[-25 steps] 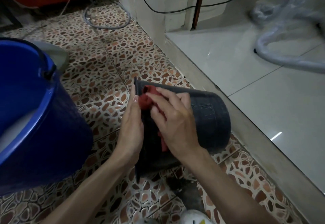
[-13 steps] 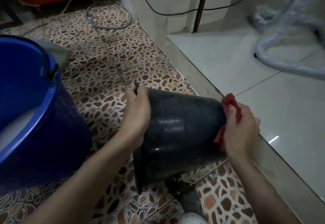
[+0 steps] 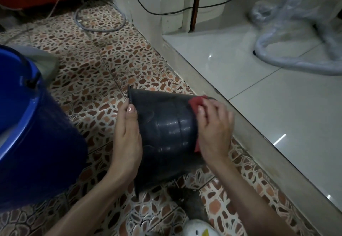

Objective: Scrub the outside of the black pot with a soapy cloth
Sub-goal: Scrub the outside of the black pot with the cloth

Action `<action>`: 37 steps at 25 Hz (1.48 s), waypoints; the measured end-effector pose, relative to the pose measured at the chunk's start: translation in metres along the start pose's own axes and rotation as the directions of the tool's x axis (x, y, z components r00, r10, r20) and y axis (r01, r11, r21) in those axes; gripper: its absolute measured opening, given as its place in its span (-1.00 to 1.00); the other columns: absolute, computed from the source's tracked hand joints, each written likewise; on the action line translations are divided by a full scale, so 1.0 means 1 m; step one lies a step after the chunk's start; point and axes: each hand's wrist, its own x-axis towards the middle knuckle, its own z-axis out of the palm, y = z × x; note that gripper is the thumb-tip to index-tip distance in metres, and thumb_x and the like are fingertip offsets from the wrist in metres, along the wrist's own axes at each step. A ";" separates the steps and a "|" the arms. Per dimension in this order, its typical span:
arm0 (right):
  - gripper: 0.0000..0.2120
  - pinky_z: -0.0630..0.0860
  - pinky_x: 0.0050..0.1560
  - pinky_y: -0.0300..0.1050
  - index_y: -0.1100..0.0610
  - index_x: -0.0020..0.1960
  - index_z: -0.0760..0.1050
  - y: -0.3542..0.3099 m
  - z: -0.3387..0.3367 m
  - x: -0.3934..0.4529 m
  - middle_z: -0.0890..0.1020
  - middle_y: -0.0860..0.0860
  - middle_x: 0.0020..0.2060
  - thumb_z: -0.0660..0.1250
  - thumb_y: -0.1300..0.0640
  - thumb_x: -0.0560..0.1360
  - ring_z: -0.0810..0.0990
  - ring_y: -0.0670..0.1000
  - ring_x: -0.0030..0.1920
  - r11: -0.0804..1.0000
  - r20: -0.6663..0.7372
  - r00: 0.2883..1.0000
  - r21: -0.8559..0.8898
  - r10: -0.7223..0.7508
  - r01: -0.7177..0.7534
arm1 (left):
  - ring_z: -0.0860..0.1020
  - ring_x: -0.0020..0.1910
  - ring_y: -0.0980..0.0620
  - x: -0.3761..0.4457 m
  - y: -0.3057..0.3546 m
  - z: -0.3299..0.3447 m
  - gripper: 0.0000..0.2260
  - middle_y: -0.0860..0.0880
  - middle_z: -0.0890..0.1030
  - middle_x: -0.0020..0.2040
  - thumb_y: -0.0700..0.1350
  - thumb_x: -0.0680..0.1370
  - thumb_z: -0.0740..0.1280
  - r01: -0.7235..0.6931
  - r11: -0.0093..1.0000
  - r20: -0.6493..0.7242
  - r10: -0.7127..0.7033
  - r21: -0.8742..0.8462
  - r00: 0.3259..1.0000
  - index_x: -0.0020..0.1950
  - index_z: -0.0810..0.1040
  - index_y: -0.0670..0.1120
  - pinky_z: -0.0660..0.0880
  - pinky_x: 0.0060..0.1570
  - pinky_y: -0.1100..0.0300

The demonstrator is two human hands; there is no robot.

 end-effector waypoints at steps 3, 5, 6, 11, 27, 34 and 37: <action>-0.64 0.30 0.13 -0.17 0.08 0.37 0.46 0.038 -0.016 0.025 0.52 0.05 0.20 0.09 0.01 0.66 0.32 -0.03 0.15 0.951 0.019 0.953 0.067 0.301 -0.302 | 0.46 0.38 0.19 0.000 -0.005 -0.004 -0.57 0.13 0.49 0.41 0.17 0.66 0.06 0.013 1.000 -0.026 -0.013 0.007 1.000 0.49 0.36 0.09 0.41 0.37 0.13; -0.68 0.28 0.08 -0.28 0.06 0.37 0.45 0.027 -0.023 0.029 0.53 0.05 0.21 0.13 0.07 0.66 0.35 -0.02 0.19 0.906 -0.024 0.922 0.196 0.386 -0.374 | 0.47 0.36 0.23 0.000 -0.008 -0.003 -0.59 0.16 0.50 0.39 0.17 0.67 0.05 0.015 1.000 -0.020 -0.015 -0.001 1.000 0.49 0.36 0.12 0.42 0.33 0.17; -0.68 0.31 0.09 -0.31 0.02 0.37 0.44 0.006 -0.024 0.026 0.53 0.01 0.22 0.14 0.06 0.65 0.37 -0.04 0.21 0.909 -0.041 0.939 0.265 0.343 -0.320 | 0.49 0.32 0.28 0.000 -0.008 -0.002 -0.62 0.20 0.52 0.35 0.15 0.68 0.04 0.011 1.000 -0.010 -0.011 -0.012 1.000 0.47 0.37 0.14 0.45 0.25 0.24; -0.56 0.16 0.47 0.10 -0.07 0.43 0.40 -0.084 -0.001 -0.027 0.44 -0.06 0.42 0.03 -0.17 0.63 0.31 0.01 0.46 0.941 0.176 0.925 0.097 -0.338 0.325 | 0.53 0.25 0.34 -0.004 -0.006 -0.002 -0.66 0.23 0.58 0.25 0.04 0.72 0.01 -0.053 0.998 0.020 0.053 -0.040 0.998 0.46 0.36 0.08 0.47 0.14 0.38; -0.59 0.15 0.51 0.22 -0.03 0.50 0.29 -0.067 -0.011 -0.027 0.34 0.00 0.50 0.08 0.15 0.68 0.28 -0.01 0.50 0.915 0.057 0.961 0.325 -0.271 0.238 | 0.52 0.27 0.33 -0.009 -0.008 0.004 -0.69 0.29 0.59 0.21 -0.12 0.73 0.01 -0.202 0.979 0.018 0.201 0.029 0.979 0.39 0.40 0.11 0.47 0.16 0.40; -0.58 -0.22 0.53 0.24 -0.10 0.51 0.25 0.008 0.001 -0.021 0.25 -0.10 0.53 -0.02 -0.10 0.67 0.11 -0.03 0.56 0.996 0.134 0.987 0.047 -0.084 0.079 | 0.52 0.23 0.28 -0.025 -0.031 -0.008 -0.61 0.34 0.54 0.21 -0.08 0.71 -0.01 -0.232 0.962 0.060 0.226 0.147 0.972 0.53 0.29 -0.10 0.53 0.15 0.32; -0.58 -0.03 0.55 0.20 -0.06 0.53 0.23 0.046 -0.009 0.003 0.23 -0.06 0.54 -0.02 -0.07 0.69 0.07 -0.02 0.57 0.986 0.131 0.983 0.097 0.125 -0.138 | 0.49 0.25 0.28 -0.025 -0.030 -0.006 -0.66 0.39 0.51 0.21 -0.02 0.71 -0.01 -0.242 0.962 0.073 0.234 0.125 0.969 0.48 0.31 0.03 0.48 0.15 0.37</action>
